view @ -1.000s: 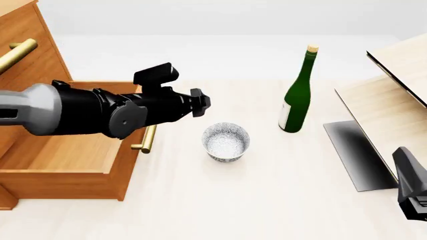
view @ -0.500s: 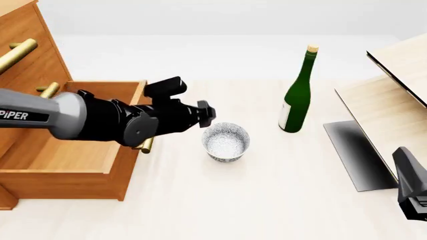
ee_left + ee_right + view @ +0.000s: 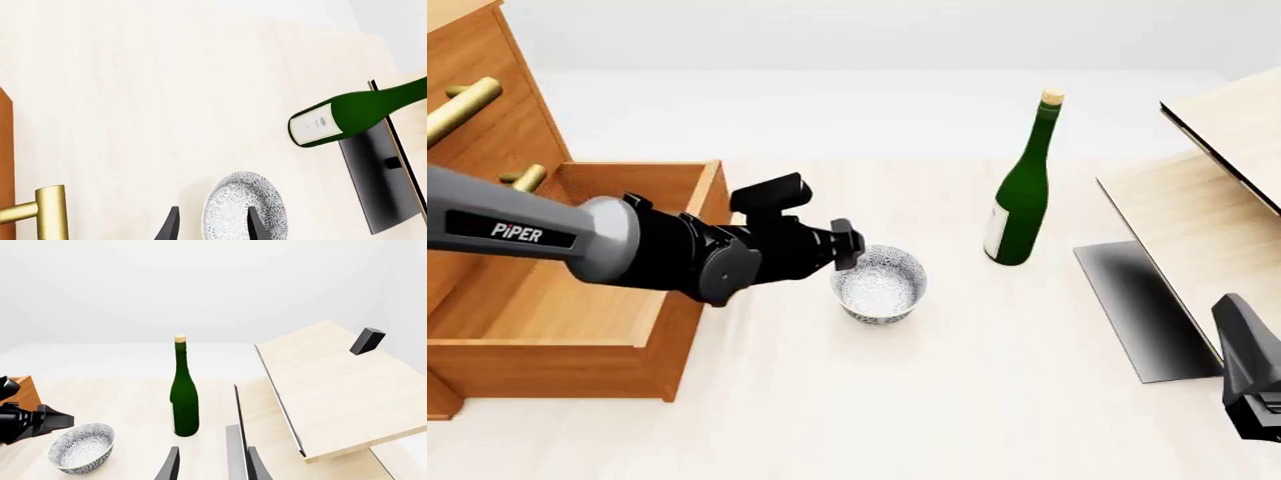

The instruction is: Put the bowl in the bottom drawer of the cabinet and close it.

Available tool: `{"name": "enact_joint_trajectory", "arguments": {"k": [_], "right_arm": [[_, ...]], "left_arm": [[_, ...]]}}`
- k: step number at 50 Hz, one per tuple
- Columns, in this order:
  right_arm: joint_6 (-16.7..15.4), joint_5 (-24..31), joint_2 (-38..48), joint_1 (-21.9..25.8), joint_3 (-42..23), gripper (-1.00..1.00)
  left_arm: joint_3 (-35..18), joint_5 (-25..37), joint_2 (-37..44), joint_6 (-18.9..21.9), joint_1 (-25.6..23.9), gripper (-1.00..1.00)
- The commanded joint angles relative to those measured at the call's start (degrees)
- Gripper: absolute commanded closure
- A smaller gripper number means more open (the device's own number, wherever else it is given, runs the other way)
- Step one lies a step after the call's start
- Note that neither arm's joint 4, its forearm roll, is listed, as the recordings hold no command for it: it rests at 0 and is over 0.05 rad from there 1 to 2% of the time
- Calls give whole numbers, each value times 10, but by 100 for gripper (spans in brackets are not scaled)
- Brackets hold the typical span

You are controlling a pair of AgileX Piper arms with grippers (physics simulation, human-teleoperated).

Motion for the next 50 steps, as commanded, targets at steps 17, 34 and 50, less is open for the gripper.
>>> {"name": "enact_joint_trajectory", "arguments": {"k": [17,34,50], "right_arm": [[0,0,0,0,0,-100],[0,0,0,0,0,-100],[0,0,0,0,0,-100]], "left_arm": [[-11,-15,51,-24,-14,-100],[-24,-10,78,-19,-9,-100],[-5,-13,35,11,-17,100]]}}
